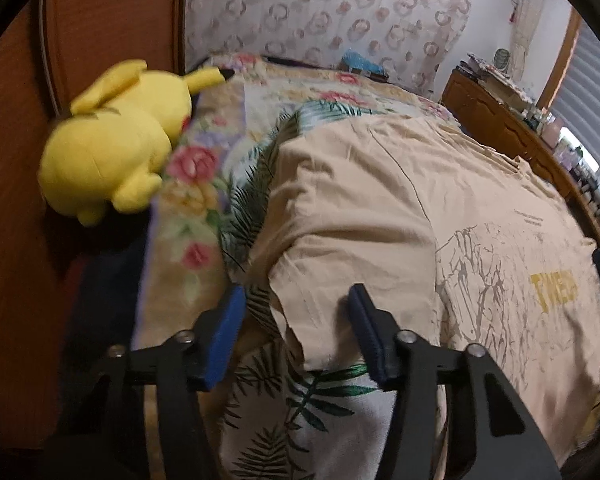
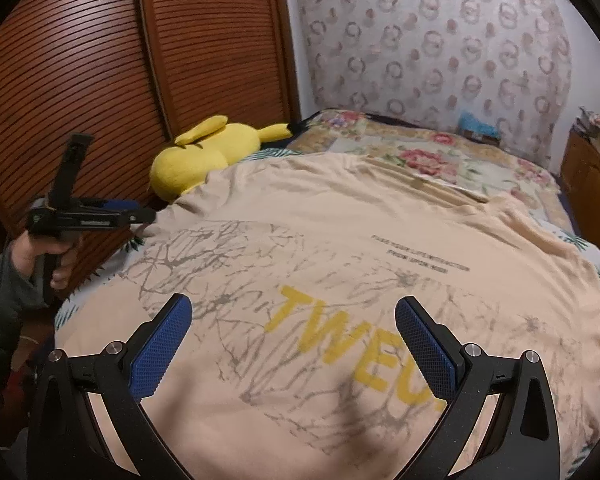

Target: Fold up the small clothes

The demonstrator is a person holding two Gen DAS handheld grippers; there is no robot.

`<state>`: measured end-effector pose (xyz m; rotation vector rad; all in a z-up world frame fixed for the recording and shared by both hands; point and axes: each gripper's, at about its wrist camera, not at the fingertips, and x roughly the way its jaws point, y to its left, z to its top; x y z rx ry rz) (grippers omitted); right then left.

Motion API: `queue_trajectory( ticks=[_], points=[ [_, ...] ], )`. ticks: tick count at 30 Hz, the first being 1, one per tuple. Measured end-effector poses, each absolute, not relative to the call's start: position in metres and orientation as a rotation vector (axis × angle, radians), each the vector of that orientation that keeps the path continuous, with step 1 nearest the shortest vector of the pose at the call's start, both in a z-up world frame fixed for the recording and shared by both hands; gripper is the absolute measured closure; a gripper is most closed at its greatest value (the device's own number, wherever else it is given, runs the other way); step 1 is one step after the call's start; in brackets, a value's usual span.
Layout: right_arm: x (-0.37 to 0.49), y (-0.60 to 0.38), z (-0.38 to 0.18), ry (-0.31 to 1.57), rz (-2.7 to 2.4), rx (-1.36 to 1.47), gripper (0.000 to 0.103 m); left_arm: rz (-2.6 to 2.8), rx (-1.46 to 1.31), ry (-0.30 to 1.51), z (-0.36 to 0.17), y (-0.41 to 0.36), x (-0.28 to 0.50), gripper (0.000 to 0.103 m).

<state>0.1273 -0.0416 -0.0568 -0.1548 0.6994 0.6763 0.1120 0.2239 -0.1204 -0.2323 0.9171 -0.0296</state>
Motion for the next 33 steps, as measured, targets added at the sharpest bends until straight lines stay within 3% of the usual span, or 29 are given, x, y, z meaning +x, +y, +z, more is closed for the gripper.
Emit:
queue_trajectory(
  ticks=[2, 4, 8, 19, 27, 30, 33],
  points=[
    [0.126, -0.038, -0.056, 0.696, 0.688, -0.158, 0.000, -0.062, -0.271, 0.914, -0.122, 0.224, 0.110, 0.064],
    [0.123, -0.038, -0.055, 0.693, 0.698, -0.155, 0.000, -0.085, -0.281, 0.913, -0.121, 0.224, 0.109, 0.081],
    [0.120, -0.040, -0.056, 0.695, 0.704, -0.146, 0.000, -0.050, -0.195, 0.894, -0.112, 0.211, 0.106, 0.099],
    [0.117, -0.069, -0.055, 0.674, 0.664, -0.115, 0.000, -0.117, -0.085, 0.744, -0.051, 0.165, 0.115, 0.101],
    [0.122, -0.108, -0.047, 0.655, 0.589, -0.089, 0.001, -0.274, 0.001, 0.759, -0.038, 0.088, 0.125, 0.101],
    [0.123, -0.118, -0.047, 0.655, 0.572, -0.079, 0.001, -0.286, 0.016, 0.779, -0.043, 0.074, 0.121, 0.099],
    [0.125, -0.122, -0.049, 0.660, 0.562, -0.083, 0.002, -0.286, 0.000, 0.778, -0.043, 0.073, 0.111, 0.089]
  ],
)
